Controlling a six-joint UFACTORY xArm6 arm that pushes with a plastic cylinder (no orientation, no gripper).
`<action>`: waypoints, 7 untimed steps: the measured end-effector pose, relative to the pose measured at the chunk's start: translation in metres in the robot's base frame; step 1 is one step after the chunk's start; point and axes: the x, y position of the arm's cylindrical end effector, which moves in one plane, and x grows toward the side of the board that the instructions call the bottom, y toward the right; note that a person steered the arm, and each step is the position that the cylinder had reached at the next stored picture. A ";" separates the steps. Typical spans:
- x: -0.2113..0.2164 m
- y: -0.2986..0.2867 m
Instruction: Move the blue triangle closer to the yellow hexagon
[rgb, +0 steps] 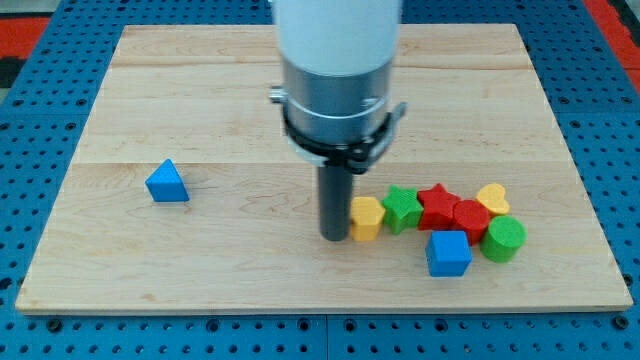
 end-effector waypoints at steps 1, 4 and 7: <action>-0.008 0.000; -0.112 -0.143; -0.058 -0.214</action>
